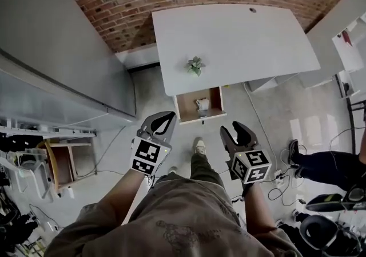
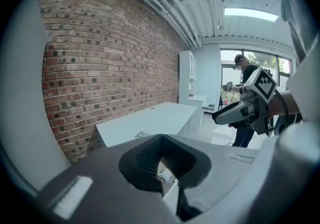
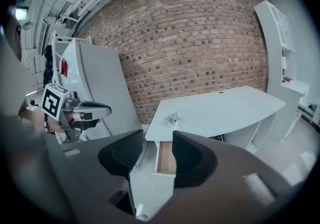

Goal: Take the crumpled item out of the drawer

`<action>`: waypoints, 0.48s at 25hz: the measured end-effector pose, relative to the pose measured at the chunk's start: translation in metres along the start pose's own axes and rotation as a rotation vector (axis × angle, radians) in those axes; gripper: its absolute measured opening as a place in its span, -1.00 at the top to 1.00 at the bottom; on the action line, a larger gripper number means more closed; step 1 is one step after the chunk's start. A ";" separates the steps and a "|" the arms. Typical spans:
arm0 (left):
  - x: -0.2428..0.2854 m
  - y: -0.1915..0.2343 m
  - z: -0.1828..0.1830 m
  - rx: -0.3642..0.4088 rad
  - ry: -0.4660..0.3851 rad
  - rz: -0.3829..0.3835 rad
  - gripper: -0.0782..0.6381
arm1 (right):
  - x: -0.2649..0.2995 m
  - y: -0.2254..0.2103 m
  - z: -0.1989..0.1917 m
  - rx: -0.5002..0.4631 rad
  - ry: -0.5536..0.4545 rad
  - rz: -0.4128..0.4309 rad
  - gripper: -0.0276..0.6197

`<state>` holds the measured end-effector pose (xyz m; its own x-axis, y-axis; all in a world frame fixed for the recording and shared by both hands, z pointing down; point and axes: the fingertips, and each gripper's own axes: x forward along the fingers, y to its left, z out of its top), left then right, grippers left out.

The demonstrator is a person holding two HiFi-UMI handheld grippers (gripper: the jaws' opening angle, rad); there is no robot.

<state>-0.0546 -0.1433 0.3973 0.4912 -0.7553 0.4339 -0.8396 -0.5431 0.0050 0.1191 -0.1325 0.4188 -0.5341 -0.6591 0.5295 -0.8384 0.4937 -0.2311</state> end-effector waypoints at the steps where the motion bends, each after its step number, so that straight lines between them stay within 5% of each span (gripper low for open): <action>1: 0.010 0.005 -0.001 -0.004 0.013 0.011 0.78 | 0.008 -0.007 0.001 -0.001 0.017 0.014 0.26; 12: 0.098 0.020 -0.025 -0.086 0.141 0.101 0.78 | 0.096 -0.078 0.006 -0.068 0.172 0.149 0.25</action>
<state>-0.0296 -0.2188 0.4624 0.3708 -0.7423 0.5582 -0.9029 -0.4289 0.0294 0.1328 -0.2378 0.4834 -0.6197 -0.4725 0.6266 -0.7395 0.6190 -0.2647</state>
